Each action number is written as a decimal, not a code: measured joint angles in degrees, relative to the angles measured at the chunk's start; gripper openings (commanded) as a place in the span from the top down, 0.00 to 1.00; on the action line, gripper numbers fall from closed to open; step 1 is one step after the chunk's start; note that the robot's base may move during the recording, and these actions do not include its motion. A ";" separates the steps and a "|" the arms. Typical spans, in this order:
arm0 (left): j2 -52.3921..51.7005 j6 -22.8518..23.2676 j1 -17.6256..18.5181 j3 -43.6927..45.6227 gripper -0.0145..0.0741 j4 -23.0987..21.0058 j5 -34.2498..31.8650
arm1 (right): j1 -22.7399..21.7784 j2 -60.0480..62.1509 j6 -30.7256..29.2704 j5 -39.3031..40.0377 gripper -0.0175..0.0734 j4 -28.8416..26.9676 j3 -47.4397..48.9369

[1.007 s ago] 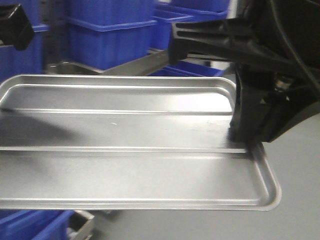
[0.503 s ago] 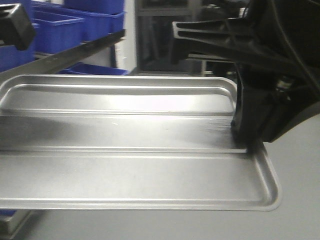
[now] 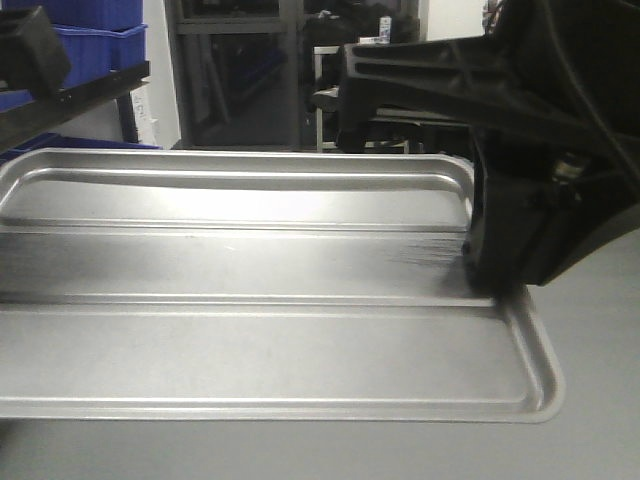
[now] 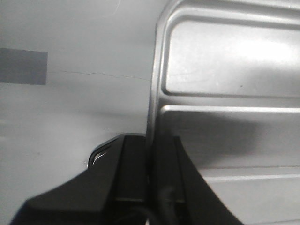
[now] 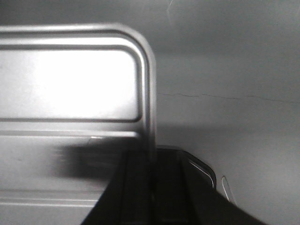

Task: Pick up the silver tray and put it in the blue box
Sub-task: 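Hold the tray level with both grippers while the base turns away, then carry the tray with both grippers toward the blue crates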

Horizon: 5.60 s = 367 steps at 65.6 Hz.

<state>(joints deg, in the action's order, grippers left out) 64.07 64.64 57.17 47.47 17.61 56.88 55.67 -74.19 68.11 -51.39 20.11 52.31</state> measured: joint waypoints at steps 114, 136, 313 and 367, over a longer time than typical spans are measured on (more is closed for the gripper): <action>0.00 0.00 0.13 0.00 0.95 -0.61 -0.55 | 0.22 0.01 0.12 -2.01 0.75 0.00 0.00; 0.00 0.00 0.13 0.00 0.95 -0.64 -0.79 | 0.22 0.01 0.12 -2.42 0.75 0.00 0.00; 0.22 -0.10 0.26 0.00 0.95 -1.06 -1.96 | 0.22 0.01 0.12 -4.18 0.75 -0.17 0.00; 0.22 -0.10 0.26 0.00 0.95 -1.06 -1.96 | 0.22 0.01 0.12 -4.18 0.75 -0.17 0.00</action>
<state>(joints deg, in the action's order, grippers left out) 64.29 64.54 57.43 47.47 16.55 54.92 55.89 -74.18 68.23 -55.56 19.94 52.31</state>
